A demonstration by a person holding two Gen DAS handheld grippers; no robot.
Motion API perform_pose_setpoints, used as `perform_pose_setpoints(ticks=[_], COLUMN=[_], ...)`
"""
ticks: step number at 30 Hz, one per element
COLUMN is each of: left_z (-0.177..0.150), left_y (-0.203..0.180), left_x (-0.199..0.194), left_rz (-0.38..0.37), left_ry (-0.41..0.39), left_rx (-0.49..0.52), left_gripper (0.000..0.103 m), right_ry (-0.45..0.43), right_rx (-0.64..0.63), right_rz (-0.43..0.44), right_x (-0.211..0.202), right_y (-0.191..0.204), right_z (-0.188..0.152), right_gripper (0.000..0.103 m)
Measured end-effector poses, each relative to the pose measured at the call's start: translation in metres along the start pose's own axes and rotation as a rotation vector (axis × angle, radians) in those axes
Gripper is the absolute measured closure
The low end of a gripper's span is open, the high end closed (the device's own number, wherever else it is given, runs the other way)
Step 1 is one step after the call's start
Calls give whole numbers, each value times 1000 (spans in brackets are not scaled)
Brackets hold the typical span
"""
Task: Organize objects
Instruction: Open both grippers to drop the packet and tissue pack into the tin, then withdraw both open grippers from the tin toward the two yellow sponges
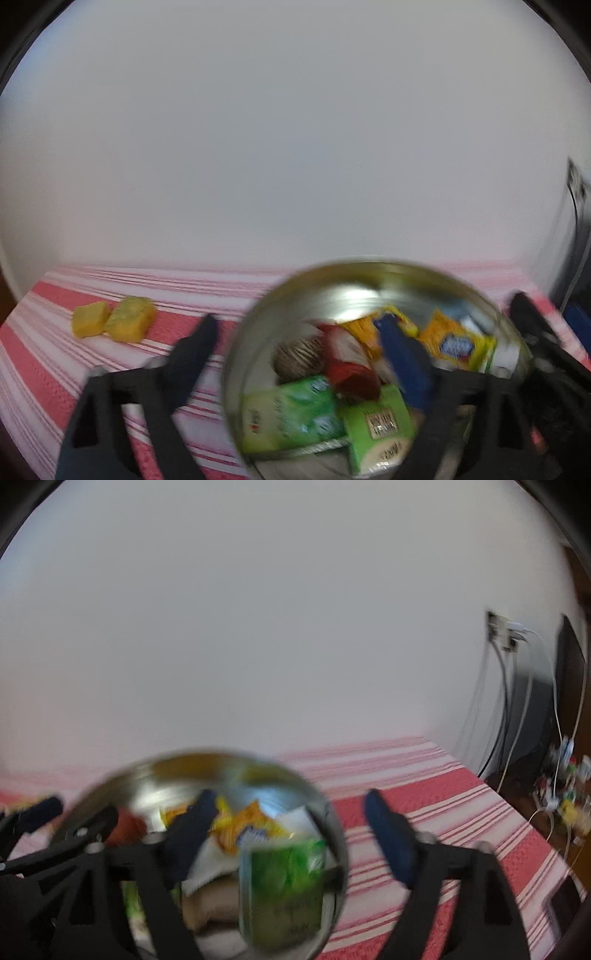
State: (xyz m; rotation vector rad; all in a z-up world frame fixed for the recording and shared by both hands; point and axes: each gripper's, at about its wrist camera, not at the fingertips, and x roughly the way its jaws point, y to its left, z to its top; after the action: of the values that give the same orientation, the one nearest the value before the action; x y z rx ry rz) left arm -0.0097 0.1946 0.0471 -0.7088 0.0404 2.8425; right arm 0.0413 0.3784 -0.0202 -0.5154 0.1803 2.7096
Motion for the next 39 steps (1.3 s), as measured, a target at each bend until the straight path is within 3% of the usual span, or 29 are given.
perform_pose_setpoints(ticks=[4, 9, 14, 19, 23, 39], left_z=[0, -4, -6, -10, -15, -28], left_y=[9, 8, 19, 28, 36, 86], left_x=[-11, -5, -3, -3, -3, 2], left_rz=[-36, -7, 15, 66, 105, 185], left_ry=[-45, -39, -51, -95, -114, -100], left_rx=[-25, 17, -5, 11, 28, 40], left_gripper=[2, 2, 2, 2, 2, 2], right_ry=[-95, -96, -173, -205, -265, -237], right_rx=[131, 99, 81, 152, 106, 68], right_rz=[49, 46, 15, 11, -28, -98], right_x=[-13, -12, -24, -27, -36, -40], right_y=[-20, -11, -5, -2, 9, 47], right_z=[4, 6, 4, 0, 0, -7], right_gripper=[0, 0, 0, 0, 0, 0])
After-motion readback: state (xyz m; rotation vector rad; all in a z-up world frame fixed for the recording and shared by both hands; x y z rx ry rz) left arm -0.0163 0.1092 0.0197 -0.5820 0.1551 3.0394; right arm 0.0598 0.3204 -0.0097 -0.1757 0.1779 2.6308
